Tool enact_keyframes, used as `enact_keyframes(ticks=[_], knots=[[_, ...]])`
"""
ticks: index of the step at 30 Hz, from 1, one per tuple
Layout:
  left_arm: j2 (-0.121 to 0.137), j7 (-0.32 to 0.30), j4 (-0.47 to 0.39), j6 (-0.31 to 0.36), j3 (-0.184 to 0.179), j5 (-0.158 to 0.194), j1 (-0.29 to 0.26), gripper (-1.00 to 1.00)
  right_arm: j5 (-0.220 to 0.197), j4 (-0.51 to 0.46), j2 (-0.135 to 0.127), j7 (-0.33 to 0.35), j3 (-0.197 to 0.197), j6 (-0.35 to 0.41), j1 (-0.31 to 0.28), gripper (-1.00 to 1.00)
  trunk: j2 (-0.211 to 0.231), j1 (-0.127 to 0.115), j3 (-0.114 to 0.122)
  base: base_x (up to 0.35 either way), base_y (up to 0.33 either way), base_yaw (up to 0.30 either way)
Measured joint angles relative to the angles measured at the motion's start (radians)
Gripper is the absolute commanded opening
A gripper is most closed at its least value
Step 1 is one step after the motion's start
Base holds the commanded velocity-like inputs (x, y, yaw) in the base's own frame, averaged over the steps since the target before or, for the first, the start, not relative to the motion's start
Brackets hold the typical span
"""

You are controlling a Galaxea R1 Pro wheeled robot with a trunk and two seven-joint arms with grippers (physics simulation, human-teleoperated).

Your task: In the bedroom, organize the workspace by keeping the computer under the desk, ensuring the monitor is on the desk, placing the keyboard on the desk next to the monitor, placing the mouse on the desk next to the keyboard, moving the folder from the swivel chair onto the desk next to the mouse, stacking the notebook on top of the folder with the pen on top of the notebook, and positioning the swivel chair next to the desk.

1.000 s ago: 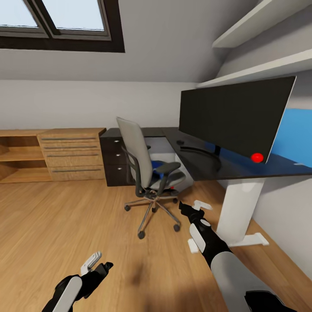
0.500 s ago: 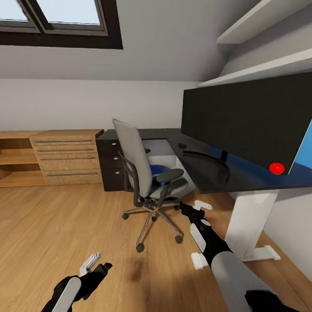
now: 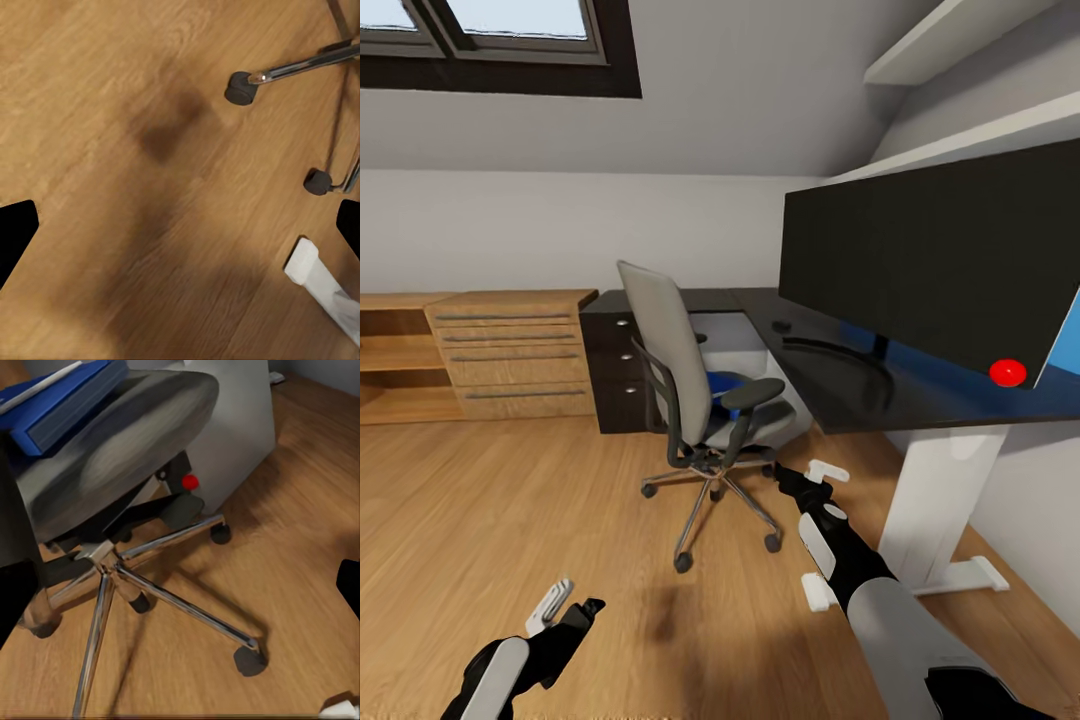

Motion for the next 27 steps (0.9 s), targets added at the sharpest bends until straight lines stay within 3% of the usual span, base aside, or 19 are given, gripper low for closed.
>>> enact_keyframes(ticks=[10, 16, 23, 27], knots=[[0.0, 0.004, 0.0, -0.001, 0.004, 0.0, -0.001, 1.0, -0.004, -0.007, -0.002, 0.0, -0.001, 0.049, -0.015, 1.0, -0.002, 0.004, -0.039, 0.0, 0.0, 0.0], [0.0, -0.005, 0.003, -0.002, 0.0, -0.001, -0.002, 1.0, -0.007, -0.002, 0.002, -0.01, -0.005, 0.141, -0.058, 1.0, -0.002, 0.004, -0.039, 0.0, 0.0, 0.0], [0.012, -0.026, 0.035, -0.006, -0.014, -0.011, 0.003, 1.0, -0.006, -0.004, 0.002, -0.004, -0.005, 0.171, -0.075, 1.0, -0.002, 0.004, -0.039, 0.001, 0.0, 0.0], [0.014, -0.04, 0.058, -0.007, -0.017, -0.036, 0.005, 1.0, -0.006, -0.005, 0.001, -0.003, -0.003, 0.178, -0.077, 1.0, -0.002, 0.004, -0.039, 0.077, 0.048, 0.0]])
